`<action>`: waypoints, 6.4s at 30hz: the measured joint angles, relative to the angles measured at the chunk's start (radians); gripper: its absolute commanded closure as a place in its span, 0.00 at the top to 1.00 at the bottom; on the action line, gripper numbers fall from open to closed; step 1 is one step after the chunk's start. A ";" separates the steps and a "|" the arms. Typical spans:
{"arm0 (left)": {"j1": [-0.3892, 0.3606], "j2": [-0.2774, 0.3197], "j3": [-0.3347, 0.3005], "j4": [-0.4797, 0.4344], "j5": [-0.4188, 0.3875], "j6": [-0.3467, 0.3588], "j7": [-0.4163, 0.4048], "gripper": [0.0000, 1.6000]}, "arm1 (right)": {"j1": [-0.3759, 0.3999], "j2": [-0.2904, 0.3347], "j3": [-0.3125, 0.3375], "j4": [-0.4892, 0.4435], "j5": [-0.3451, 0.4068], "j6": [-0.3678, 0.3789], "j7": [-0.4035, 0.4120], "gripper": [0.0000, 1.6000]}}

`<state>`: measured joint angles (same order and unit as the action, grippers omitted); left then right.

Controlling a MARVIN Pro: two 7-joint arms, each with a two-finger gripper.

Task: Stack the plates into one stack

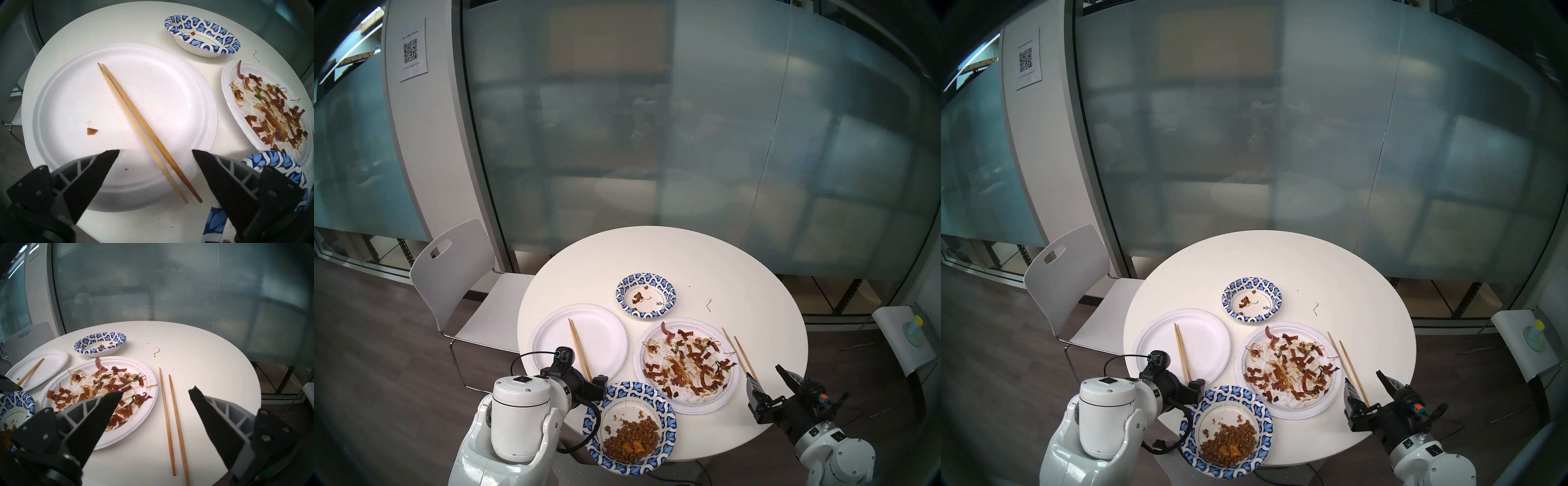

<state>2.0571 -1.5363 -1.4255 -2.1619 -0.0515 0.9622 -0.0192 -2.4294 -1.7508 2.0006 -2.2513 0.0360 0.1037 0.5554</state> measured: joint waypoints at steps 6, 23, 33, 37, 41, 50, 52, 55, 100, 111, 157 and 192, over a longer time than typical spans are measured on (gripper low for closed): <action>-0.018 0.010 0.018 0.015 -0.034 0.000 0.048 1.00 | -0.004 -0.009 0.000 0.000 0.002 -0.010 0.003 0.95; -0.047 0.029 0.046 0.026 -0.130 0.000 0.156 1.00 | -0.017 -0.027 0.007 0.007 0.012 -0.025 0.011 0.95; -0.075 0.031 0.055 0.055 -0.168 -0.001 0.209 1.00 | -0.006 -0.030 0.011 0.015 0.016 -0.024 0.014 0.96; -0.085 0.033 0.054 0.062 -0.188 -0.001 0.225 1.00 | -0.001 -0.031 0.012 0.018 0.018 -0.024 0.015 0.96; -0.091 0.040 0.052 0.065 -0.211 -0.001 0.240 1.00 | 0.004 -0.032 0.014 0.021 0.021 -0.023 0.018 0.96; -0.089 0.063 0.052 0.058 -0.263 -0.001 0.270 1.00 | 0.015 -0.035 0.017 0.022 0.023 -0.022 0.021 0.96; -0.087 0.070 0.052 0.056 -0.274 -0.001 0.277 0.92 | 0.017 -0.035 0.018 0.022 0.024 -0.021 0.021 0.96; -0.085 0.081 0.052 0.052 -0.292 -0.001 0.289 0.91 | 0.020 -0.036 0.021 0.022 0.024 -0.020 0.022 0.97; -0.141 0.233 0.120 0.029 -0.656 0.000 0.572 0.00 | 0.056 -0.041 0.032 0.036 0.024 -0.017 0.041 0.99; -0.162 0.257 0.011 -0.007 -0.746 0.000 0.597 0.00 | 0.092 -0.022 -0.028 0.041 0.001 0.003 0.057 0.97; -0.019 0.408 -0.433 0.010 -0.930 -0.035 0.301 0.00 | 0.519 0.207 -0.590 0.317 -0.079 0.219 -0.057 0.75; -0.012 0.438 -0.470 0.056 -0.936 -0.085 0.216 0.00 | 0.848 0.170 -0.576 0.573 -0.145 0.513 0.134 0.75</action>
<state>2.0450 -1.0985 -1.8954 -2.1055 -0.9872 0.8770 0.1964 -1.5813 -1.5805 1.4243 -1.6780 -0.1095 0.6162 0.6892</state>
